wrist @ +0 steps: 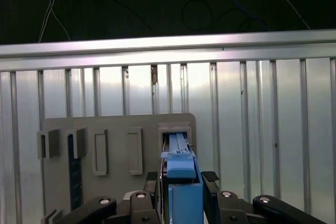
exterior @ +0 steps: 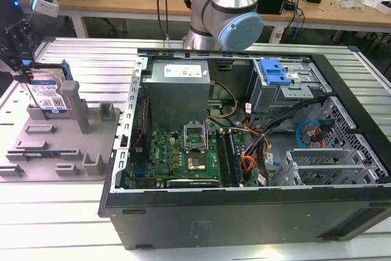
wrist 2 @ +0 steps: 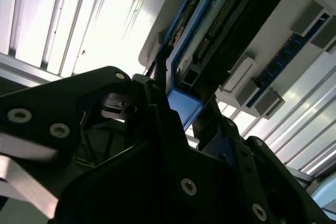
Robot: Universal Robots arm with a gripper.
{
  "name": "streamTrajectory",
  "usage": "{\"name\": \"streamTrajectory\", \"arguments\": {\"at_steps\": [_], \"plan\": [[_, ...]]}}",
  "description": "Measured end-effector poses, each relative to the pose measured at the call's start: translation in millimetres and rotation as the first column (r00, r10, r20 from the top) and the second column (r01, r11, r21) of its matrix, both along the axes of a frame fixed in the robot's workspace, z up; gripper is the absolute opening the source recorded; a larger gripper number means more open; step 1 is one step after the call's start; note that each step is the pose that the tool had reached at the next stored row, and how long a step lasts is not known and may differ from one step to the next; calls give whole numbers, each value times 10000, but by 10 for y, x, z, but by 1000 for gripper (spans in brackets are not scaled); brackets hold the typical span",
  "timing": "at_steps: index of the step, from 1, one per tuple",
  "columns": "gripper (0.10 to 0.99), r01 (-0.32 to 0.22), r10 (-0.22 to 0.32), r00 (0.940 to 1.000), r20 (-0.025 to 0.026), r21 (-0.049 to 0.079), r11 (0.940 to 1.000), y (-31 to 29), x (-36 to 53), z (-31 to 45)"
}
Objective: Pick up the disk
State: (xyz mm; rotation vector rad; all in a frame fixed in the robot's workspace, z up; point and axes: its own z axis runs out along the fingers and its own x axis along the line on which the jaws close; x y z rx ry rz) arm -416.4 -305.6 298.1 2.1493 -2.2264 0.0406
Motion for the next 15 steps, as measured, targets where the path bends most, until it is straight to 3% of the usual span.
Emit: {"name": "streamTrajectory", "arguments": {"at_steps": [9,10,15], "plan": [[451,0,0,10000,-2,-1,10000,0,0,-9],[373,0,0,10000,-2,-1,10000,0,0,-9],[365,0,0,10000,-1,-1,10000,0,0,-10]]}}
